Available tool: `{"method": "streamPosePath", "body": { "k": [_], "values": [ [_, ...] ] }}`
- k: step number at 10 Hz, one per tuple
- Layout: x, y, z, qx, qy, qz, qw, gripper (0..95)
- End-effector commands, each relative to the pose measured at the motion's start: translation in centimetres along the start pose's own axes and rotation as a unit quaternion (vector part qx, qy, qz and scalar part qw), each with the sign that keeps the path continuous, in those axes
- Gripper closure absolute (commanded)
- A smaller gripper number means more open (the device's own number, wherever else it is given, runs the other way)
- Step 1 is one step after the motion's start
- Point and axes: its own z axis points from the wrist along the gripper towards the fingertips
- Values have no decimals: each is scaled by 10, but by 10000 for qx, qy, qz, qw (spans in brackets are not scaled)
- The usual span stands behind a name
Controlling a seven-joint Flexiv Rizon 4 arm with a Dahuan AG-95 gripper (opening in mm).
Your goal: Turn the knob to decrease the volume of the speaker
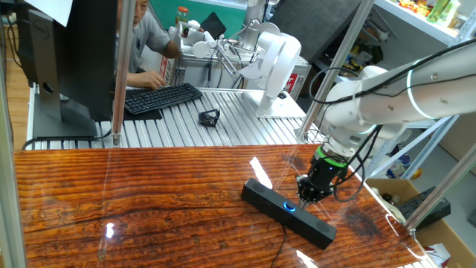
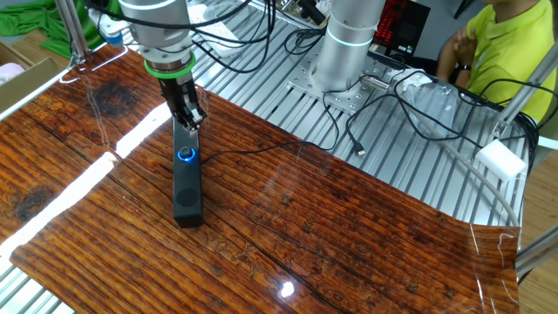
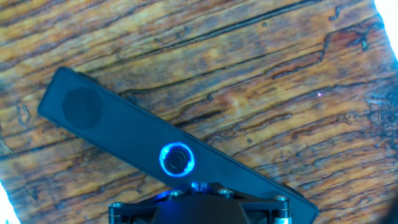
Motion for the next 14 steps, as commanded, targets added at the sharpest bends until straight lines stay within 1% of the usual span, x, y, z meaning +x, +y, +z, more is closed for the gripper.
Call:
{"method": "streamPosePath", "body": {
  "k": [1, 2, 3, 4, 7, 10, 14],
  "values": [
    [-5, 5, 2, 5, 19, 5, 10000, 950],
    [-6, 5, 2, 4, 19, 2, 10000, 950],
    [-12, 10, 2, 9, 21, 10, 10000, 950],
    [-14, 12, 2, 10, 21, 31, 10000, 950],
    [-20, 18, 3, 4, 21, 9, 10000, 950],
    [-22, 19, 7, -1, 6, -33, 10000, 950],
    [-29, 20, 9, -6, 1, -42, 10000, 950]
  ]
}}
